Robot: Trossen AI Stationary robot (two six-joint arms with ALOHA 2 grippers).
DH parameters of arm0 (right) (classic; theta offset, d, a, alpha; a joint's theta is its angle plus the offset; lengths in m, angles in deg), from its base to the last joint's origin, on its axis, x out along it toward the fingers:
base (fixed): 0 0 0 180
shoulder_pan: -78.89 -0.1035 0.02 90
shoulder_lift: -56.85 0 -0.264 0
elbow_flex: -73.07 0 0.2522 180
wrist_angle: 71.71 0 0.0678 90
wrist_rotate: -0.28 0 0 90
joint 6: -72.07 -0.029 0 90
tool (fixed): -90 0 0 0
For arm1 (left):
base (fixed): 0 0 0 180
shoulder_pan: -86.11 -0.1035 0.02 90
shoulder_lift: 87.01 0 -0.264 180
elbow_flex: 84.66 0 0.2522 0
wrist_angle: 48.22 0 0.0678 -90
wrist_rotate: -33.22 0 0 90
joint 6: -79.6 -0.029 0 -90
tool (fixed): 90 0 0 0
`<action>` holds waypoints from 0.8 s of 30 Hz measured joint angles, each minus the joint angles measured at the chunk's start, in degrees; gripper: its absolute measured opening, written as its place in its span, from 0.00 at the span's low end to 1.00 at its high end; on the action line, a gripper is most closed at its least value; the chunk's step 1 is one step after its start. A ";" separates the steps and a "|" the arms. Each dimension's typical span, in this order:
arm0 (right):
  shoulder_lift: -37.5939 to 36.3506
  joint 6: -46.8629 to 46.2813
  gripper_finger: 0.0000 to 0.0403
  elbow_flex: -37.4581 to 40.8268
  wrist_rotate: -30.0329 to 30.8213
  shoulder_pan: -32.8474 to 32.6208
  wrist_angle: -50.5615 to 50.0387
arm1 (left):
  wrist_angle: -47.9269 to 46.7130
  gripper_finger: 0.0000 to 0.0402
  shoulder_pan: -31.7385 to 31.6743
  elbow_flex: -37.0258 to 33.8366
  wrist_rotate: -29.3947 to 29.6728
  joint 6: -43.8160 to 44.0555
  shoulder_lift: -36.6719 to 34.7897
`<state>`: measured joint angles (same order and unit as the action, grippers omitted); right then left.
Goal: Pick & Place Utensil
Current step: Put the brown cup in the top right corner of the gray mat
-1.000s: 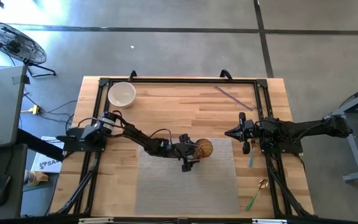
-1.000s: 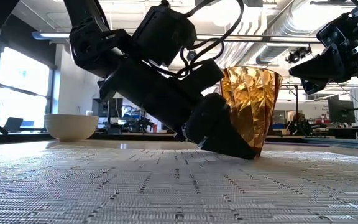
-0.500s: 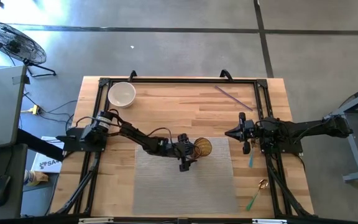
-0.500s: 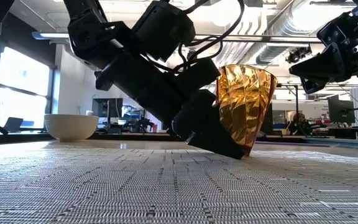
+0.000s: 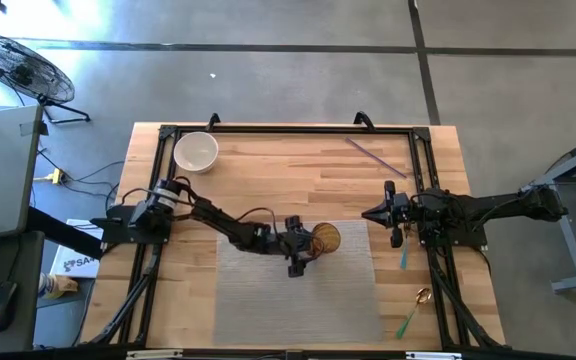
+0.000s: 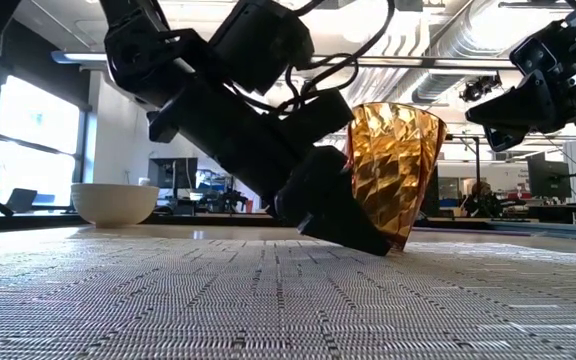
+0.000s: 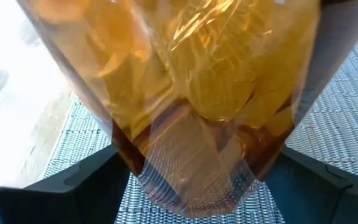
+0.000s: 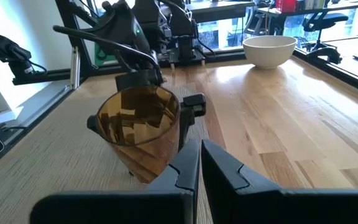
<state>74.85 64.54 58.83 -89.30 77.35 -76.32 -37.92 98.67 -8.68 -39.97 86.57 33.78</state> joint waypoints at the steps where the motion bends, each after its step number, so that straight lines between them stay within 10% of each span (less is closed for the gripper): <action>1: -0.02 0.00 0.03 -0.01 0.00 0.02 -0.02 | 0.01 0.83 0.32 0.00 0.27 -0.18 0.00; 24: 0.91 -0.42 0.03 -0.01 0.02 -0.12 -0.75 | -0.18 0.83 1.39 -0.02 2.04 -0.69 -0.02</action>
<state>75.77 64.11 58.83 -89.28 77.22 -77.07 -38.11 100.07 -8.70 -37.93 85.88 33.76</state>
